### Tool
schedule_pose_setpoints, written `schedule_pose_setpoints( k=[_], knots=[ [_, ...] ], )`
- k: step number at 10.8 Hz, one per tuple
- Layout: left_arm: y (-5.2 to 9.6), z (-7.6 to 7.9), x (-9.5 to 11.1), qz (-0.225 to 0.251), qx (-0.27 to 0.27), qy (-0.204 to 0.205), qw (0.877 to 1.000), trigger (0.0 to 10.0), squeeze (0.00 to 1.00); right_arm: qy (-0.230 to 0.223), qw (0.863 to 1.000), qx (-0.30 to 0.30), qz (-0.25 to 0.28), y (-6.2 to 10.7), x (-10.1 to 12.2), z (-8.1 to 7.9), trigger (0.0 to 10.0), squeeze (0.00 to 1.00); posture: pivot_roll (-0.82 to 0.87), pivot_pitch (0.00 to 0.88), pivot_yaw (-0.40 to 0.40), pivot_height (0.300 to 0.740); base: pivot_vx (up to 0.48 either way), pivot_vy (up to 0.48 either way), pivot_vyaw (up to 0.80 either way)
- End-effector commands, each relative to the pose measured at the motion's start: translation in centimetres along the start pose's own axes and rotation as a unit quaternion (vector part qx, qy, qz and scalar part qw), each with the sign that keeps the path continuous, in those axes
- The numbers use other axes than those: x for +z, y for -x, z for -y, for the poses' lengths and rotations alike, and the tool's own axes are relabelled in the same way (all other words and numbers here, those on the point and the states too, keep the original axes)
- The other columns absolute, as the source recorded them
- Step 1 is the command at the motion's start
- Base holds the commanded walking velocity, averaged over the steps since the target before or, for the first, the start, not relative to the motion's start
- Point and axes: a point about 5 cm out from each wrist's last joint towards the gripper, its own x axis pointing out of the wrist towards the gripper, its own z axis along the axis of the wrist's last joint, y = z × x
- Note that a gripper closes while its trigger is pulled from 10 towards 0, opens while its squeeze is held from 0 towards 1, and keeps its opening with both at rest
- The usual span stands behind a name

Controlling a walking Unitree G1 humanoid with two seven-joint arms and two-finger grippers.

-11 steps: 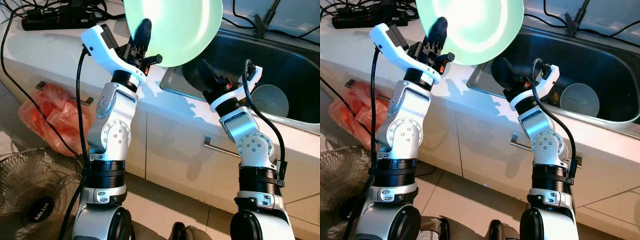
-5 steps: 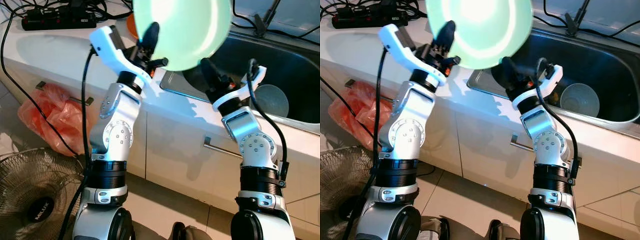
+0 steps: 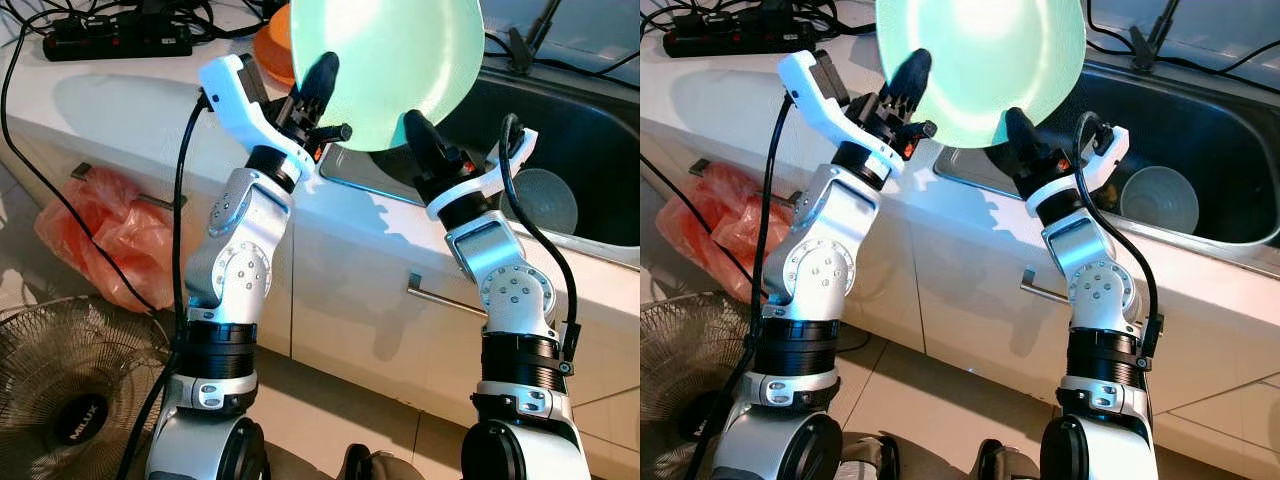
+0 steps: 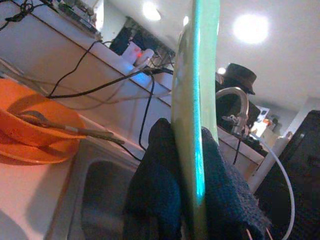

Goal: Kitchen organization

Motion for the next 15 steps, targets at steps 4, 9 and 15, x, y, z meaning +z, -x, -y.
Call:
schedule_pose_setpoints(
  k=[4,9,15],
  knots=[
    [0.1,1.0,-1.2,-0.02,-0.022,0.021,0.999,10.0,0.0,-0.006,1.0,0.001,0.02,-0.1,0.6,-0.3,10.0,0.0,0.03,0.149,-0.028,0.74,0.0,0.0,0.0],
    [0.5,-0.4,-2.6,-0.029,0.013,0.094,0.995,10.0,0.0,-0.032,0.999,-0.001,0.035,-0.2,0.8,-0.4,10.0,0.0,0.03,0.152,-0.026,0.74,0.0,0.0,0.0],
    [0.8,-1.8,-2.5,-0.01,0.039,0.142,0.989,10.0,0.0,-0.038,0.999,0.0,0.034,-0.2,0.8,-0.4,10.0,0.0,0.03,0.15,-0.031,0.74,0.0,0.0,0.0]
  ],
)
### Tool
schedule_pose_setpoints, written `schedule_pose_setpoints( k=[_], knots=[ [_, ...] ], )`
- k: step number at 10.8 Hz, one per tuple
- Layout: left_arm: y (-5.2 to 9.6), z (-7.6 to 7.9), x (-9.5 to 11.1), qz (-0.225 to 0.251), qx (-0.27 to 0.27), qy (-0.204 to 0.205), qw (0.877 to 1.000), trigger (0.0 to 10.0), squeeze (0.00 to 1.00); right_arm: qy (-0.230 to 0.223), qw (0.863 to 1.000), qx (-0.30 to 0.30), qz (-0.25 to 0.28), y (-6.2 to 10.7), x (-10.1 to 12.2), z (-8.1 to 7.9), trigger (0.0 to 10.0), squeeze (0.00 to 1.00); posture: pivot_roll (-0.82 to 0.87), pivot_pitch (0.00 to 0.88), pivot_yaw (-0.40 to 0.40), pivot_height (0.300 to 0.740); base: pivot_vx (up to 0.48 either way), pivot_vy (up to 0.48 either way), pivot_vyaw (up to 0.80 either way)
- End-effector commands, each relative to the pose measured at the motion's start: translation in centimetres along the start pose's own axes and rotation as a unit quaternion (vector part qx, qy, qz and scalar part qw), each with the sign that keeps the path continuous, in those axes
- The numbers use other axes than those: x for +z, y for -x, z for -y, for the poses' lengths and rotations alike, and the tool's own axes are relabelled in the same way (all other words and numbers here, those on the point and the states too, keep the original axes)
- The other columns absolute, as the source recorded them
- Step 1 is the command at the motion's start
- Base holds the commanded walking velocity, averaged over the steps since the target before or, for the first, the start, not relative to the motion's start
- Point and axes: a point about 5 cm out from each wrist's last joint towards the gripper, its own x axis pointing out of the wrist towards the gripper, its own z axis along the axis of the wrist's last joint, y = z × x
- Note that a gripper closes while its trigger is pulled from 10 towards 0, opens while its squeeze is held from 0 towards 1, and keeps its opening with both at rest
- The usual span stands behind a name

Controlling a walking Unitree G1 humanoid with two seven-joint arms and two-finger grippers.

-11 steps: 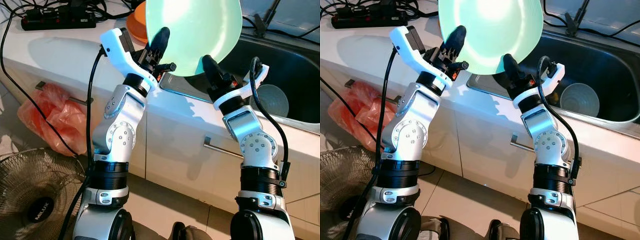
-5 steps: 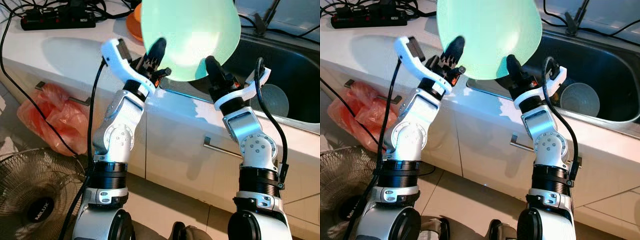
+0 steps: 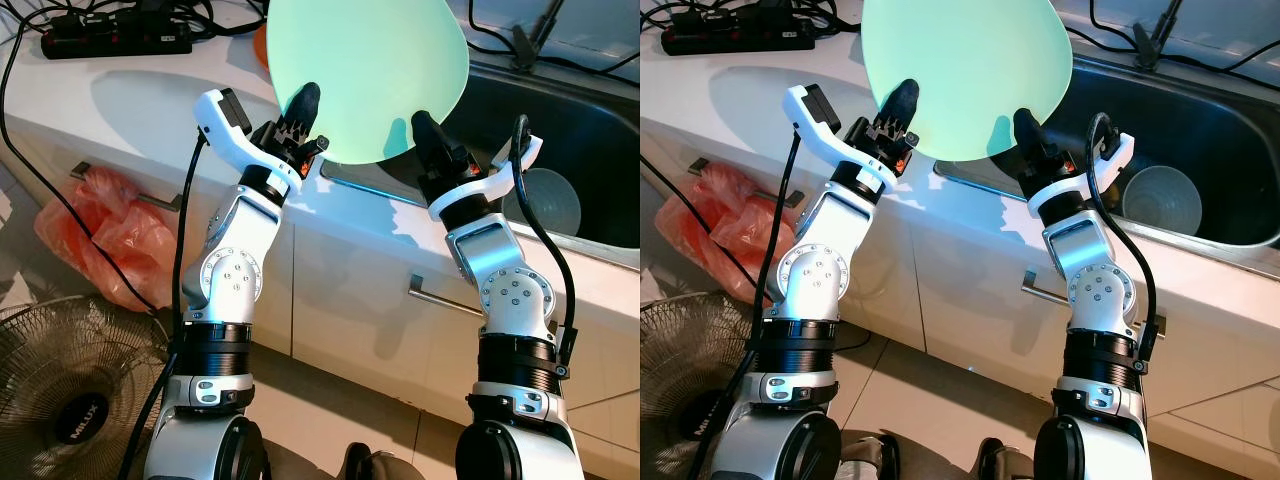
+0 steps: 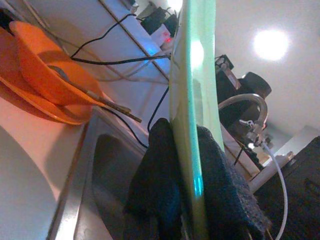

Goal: Kitchen organization

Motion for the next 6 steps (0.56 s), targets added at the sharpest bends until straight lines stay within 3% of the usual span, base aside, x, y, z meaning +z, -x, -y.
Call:
schedule_pose_setpoints(
  k=[1,6],
  knots=[
    [-0.03,0.92,-1.24,-0.001,-0.011,0.032,0.999,10.0,0.0,0.0,1.0,0.017,0.011,-0.42,0.62,-0.78,10.0,0.0,0.03,0.15,-0.031,0.74,0.0,0.0,0.0],
    [0.06,1.5,-2.22,-0.024,-0.026,0.044,0.998,10.0,0.0,-0.003,1.0,0.017,0.009,-0.4,0.4,-0.79,10.0,0.0,0.03,0.149,-0.029,0.74,0.0,0.0,0.0]
  ],
)
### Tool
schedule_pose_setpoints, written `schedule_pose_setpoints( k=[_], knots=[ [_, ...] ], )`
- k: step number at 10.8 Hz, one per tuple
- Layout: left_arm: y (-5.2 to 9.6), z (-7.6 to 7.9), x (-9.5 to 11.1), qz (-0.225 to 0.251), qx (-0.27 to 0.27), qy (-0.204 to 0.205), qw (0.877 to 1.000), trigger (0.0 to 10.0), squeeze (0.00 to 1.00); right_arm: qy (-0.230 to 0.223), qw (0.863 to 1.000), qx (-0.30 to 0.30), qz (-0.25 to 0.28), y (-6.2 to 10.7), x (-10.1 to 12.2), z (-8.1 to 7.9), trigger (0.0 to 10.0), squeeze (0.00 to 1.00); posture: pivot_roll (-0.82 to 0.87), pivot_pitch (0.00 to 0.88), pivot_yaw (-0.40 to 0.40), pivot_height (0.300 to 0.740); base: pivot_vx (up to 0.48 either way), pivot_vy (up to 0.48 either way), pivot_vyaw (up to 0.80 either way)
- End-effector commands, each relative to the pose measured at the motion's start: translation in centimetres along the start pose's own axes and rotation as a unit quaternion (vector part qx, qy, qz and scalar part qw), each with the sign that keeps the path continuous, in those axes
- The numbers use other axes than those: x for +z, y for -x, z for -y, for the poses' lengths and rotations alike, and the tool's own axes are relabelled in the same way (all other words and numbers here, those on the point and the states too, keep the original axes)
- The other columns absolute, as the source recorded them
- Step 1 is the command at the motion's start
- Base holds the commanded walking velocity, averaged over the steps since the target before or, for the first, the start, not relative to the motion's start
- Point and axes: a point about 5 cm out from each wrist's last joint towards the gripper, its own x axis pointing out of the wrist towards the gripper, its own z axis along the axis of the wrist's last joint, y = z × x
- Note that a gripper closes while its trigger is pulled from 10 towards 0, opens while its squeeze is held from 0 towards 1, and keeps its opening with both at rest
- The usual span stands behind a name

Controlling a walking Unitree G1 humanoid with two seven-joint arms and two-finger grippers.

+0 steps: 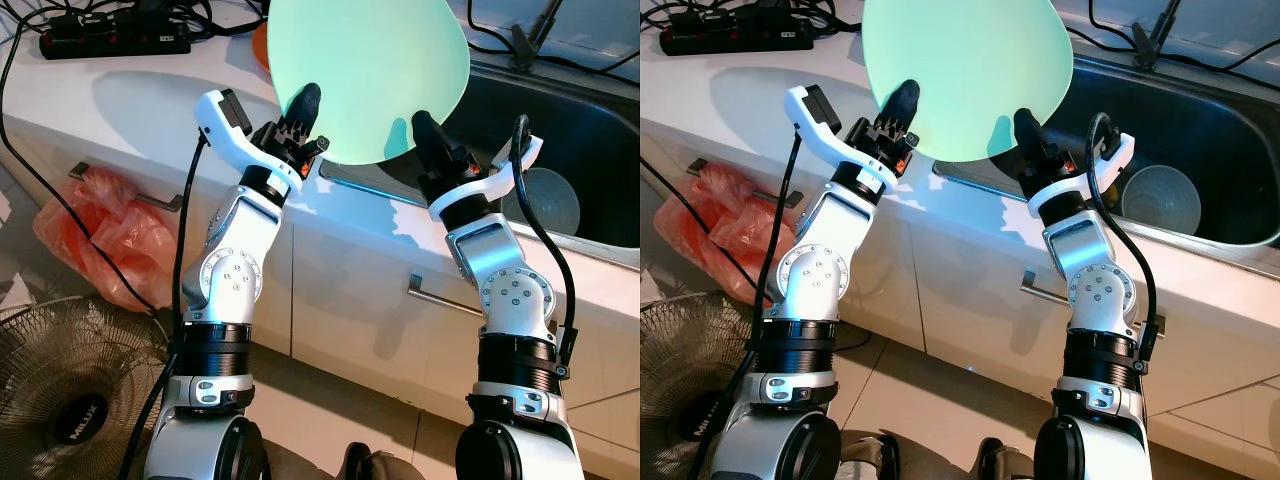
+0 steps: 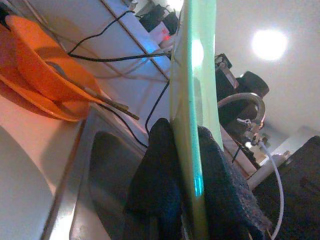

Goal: Kitchen organization

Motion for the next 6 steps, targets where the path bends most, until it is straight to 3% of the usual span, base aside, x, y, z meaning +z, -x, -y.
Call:
schedule_pose_setpoints(
  k=[1,3,6],
  knots=[
    [0.01,1.84,-2.33,-0.024,-0.034,0.037,0.998,10.0,0.0,-0.002,1.0,0.016,0.007,-0.38,0.31,-0.73,10.0,0.0,0.03,0.15,-0.029,0.74,0.0,0.0,0.0],
    [-0.04,2.65,-1.95,-0.012,-0.057,0.042,0.997,10.0,0.0,-0.001,1.0,0.013,0.005,-0.35,0.27,-0.63,10.0,0.0,0.03,0.151,-0.029,0.74,0.0,0.0,0.0],
    [0.01,2.39,-1.94,-0.015,-0.052,0.037,0.998,10.0,0.0,-0.001,1.0,0.014,0.006,-0.42,0.29,-0.67,10.0,0.0,0.03,0.152,-0.031,0.74,0.0,0.0,0.0]
  ],
)
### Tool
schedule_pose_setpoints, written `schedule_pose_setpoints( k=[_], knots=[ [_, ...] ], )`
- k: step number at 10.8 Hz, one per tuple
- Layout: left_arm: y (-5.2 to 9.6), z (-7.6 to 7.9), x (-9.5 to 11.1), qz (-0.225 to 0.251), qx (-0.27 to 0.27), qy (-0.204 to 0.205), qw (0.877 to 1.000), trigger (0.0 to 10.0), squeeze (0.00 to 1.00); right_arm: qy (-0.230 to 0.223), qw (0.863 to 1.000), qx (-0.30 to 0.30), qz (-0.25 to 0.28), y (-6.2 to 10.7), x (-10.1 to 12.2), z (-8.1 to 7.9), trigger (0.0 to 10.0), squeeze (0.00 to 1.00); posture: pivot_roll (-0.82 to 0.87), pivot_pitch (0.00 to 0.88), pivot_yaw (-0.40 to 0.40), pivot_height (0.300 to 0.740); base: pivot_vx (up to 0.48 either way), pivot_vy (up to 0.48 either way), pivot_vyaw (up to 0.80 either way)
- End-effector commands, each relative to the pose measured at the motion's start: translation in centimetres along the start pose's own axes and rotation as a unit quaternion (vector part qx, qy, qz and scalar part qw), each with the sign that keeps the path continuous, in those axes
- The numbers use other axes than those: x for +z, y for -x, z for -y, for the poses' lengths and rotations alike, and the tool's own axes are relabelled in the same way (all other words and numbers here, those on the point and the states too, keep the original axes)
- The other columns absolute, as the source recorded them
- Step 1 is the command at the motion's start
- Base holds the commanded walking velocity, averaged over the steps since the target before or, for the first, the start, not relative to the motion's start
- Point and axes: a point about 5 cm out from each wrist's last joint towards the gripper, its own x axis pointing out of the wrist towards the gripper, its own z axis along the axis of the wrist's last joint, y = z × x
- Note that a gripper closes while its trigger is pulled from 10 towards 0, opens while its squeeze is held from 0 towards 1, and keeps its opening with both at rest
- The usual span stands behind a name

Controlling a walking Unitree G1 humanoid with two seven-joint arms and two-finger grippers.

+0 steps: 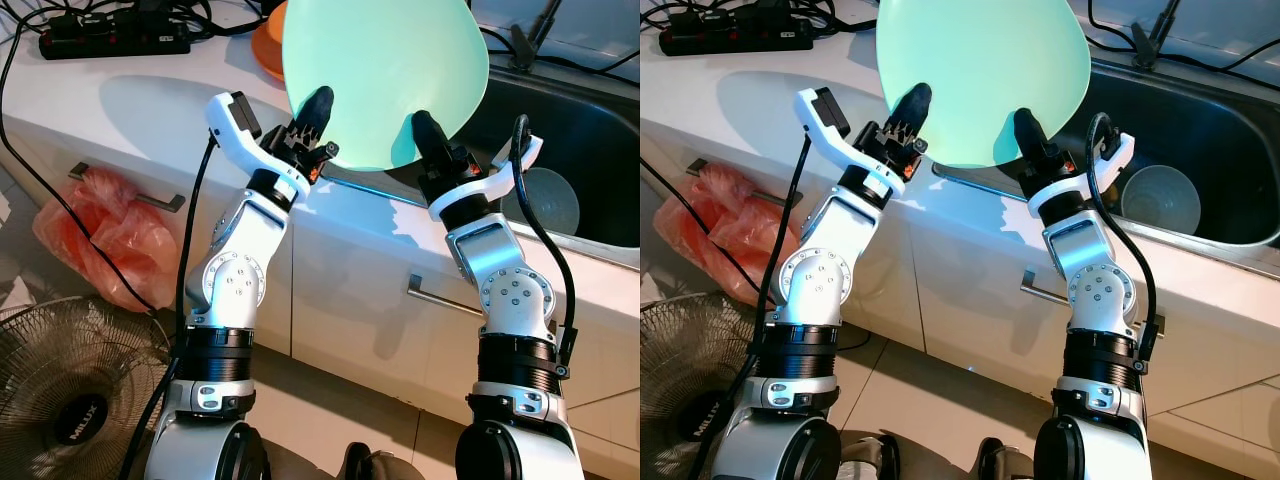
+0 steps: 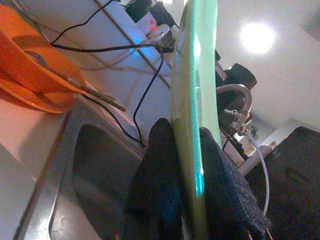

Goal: Kitchen organization

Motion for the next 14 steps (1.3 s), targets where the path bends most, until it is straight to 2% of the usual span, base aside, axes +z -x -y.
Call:
schedule_pose_setpoints(
  k=[1,2,3,4,5,8,10,11,12,13,14],
  knots=[
    [-0.1,1.5,-1.5,-0.002,-0.025,0.032,0.999,10.0,0.0,-0.001,1.0,0.012,0.007,-0.4,0.3,-0.6,10.0,0.0,0.03,0.152,-0.031,0.74,0.0,0.0,0.0],
    [0.0,1.2,-1.5,-0.001,-0.019,0.032,0.999,10.0,0.0,0.0,1.0,0.01,0.008,-0.4,0.3,-0.6,10.0,0.0,0.03,0.153,-0.032,0.74,0.0,0.0,0.0],
    [0.1,0.7,-1.6,0.0,-0.008,0.031,0.999,10.0,0.0,0.0,1.0,0.008,0.008,-0.4,0.4,-0.5,8.3,0.0,0.03,0.154,-0.033,0.74,0.0,0.0,0.0],
    [0.1,0.7,-1.6,-0.001,-0.008,0.03,1.0,10.0,0.0,0.0,1.0,0.008,0.009,-0.4,0.4,-0.5,3.1,0.0,0.03,0.155,-0.033,0.74,0.0,0.0,0.0],
    [0.1,0.7,-1.7,-0.002,-0.007,0.03,1.0,10.0,0.0,-0.001,1.0,0.009,0.009,-0.4,0.4,-0.6,0.0,0.0,0.03,0.156,-0.033,0.74,0.0,0.0,0.0],
    [0.2,0.4,-1.9,-0.004,0.001,0.028,1.0,10.0,0.0,-0.005,1.0,0.009,0.013,-0.3,0.4,-0.6,0.0,0.0,0.03,0.157,-0.032,0.74,0.0,0.0,0.0],
    [0.4,-0.4,-2.4,-0.013,0.015,0.018,1.0,10.0,0.0,-0.01,1.0,0.009,0.015,-0.4,0.4,-0.6,0.0,0.0,0.03,0.158,-0.031,0.74,0.0,0.0,0.0],
    [0.5,-0.7,-2.6,-0.016,0.022,0.012,1.0,4.1,0.0,-0.012,1.0,0.01,0.016,-0.4,0.4,-0.5,0.0,0.0,0.03,0.158,-0.031,0.74,0.0,0.0,0.0],
    [0.6,-0.8,-2.8,-0.025,0.021,-0.001,0.999,0.0,0.0,-0.015,1.0,0.009,0.018,-0.4,0.5,-0.5,0.0,0.0,0.03,0.158,-0.031,0.74,0.0,0.0,0.0],
    [0.5,-0.9,-3.0,-0.031,0.026,-0.014,0.999,2.2,0.0,-0.017,1.0,0.01,0.019,-0.3,0.6,-0.5,0.0,0.0,0.03,0.157,-0.031,0.74,0.0,0.0,0.0],
    [0.4,-0.9,-3.1,-0.034,0.027,-0.024,0.999,6.4,0.0,-0.017,1.0,0.01,0.019,-0.3,0.6,-0.5,0.0,0.0,0.03,0.157,-0.031,0.74,0.0,0.0,0.0]
  ],
)
